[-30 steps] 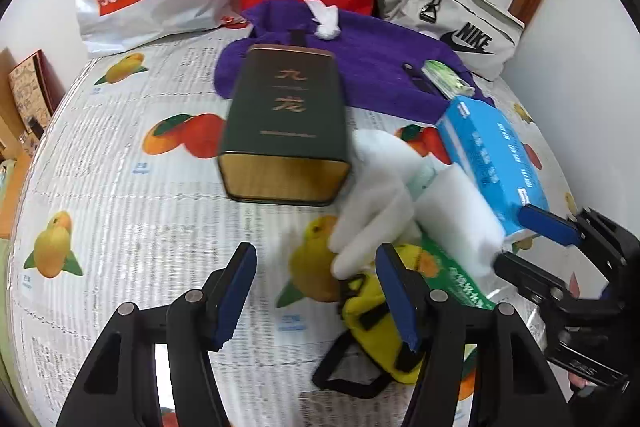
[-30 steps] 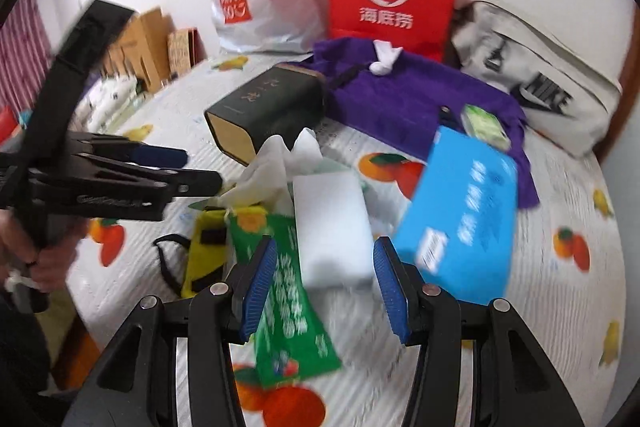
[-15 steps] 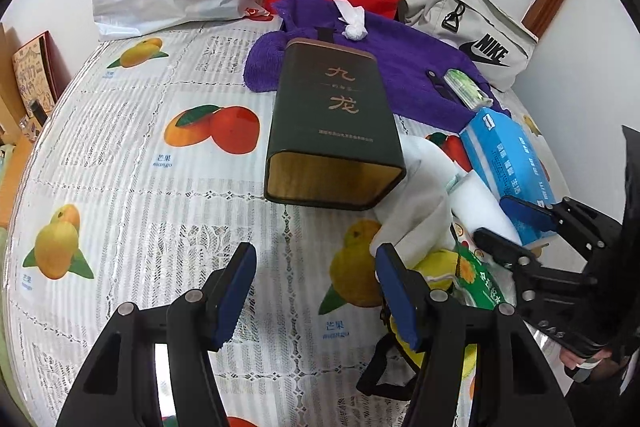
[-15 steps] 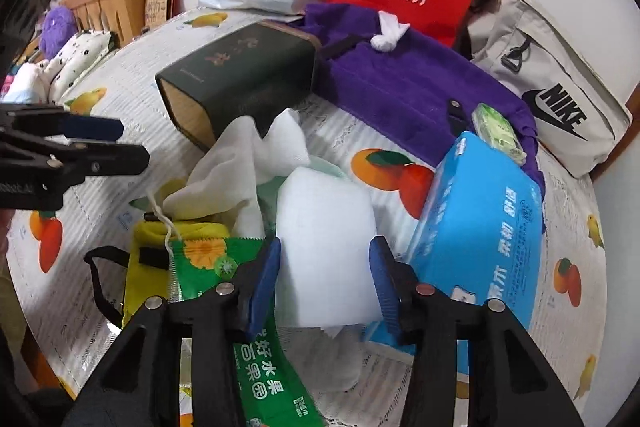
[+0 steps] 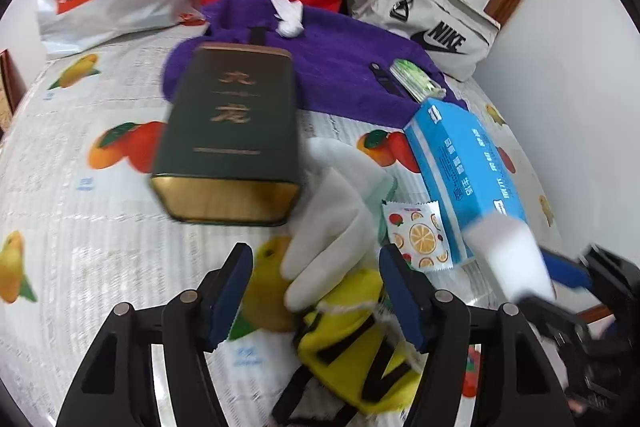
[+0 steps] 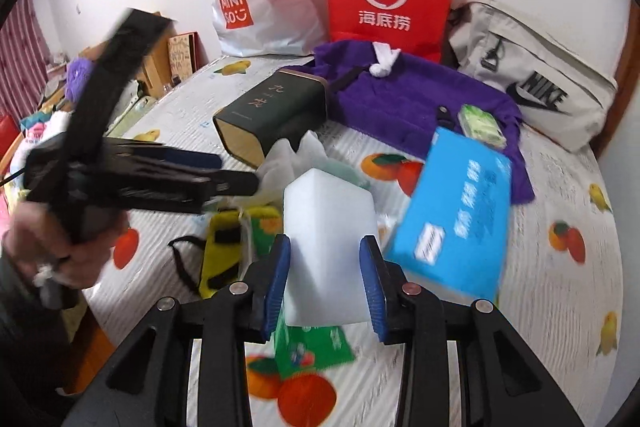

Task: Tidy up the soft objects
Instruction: 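Grasp the white sponge block with the right tool while the left grasps the white gloves, then lift the sponge block and gloves and carry both toward the purple towel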

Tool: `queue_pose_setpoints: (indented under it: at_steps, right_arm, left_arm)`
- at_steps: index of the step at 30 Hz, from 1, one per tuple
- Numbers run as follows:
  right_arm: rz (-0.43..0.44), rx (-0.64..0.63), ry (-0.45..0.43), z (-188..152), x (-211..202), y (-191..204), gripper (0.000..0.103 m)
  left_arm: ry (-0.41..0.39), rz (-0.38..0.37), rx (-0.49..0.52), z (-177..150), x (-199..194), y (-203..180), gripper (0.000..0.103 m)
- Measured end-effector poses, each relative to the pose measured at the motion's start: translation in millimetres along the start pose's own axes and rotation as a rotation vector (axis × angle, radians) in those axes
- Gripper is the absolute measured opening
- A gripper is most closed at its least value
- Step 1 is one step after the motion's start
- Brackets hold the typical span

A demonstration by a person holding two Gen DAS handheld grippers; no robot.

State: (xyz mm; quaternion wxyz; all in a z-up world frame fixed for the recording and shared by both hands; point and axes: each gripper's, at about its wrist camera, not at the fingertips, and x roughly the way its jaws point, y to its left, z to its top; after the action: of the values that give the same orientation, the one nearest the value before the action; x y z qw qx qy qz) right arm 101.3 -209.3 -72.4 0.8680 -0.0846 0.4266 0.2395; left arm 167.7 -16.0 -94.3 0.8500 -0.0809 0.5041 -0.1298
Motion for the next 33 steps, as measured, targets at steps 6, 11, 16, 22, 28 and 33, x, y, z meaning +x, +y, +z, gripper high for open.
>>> queue_pose_setpoints:
  at_steps: [6,11,16,22,28,33]
  right_arm:
    - [-0.021,0.016,0.048,-34.3,-10.9,-8.8,0.036]
    - [-0.095,0.05,0.102,-57.2,-1.6,-28.3,0.036]
    - [-0.103,0.077,0.077,-60.5,6.8,-38.4,0.037]
    - [-0.119,0.048,0.057,-59.2,10.0,-32.9,0.041]
    - [-0.122,0.038,0.053,-61.6,5.6,-30.1,0.05]
    - [-0.128,0.049,0.046,-64.2,1.6,-30.7,0.054]
  left_arm:
    - [0.012,0.025,0.026,2.0,26.3,-14.9,0.064]
    - [0.002,0.069,0.031,4.0,35.0,-17.7,0.047]
    - [0.005,0.07,0.025,3.2,31.6,-12.9,0.021]
    - [-0.015,0.057,0.028,-1.2,13.5,-14.1,0.015]
    - [-0.067,0.049,0.003,-2.5,-16.0,-10.5,0.015]
    - [-0.087,0.073,0.003,-7.1,-36.8,-5.7,0.015]
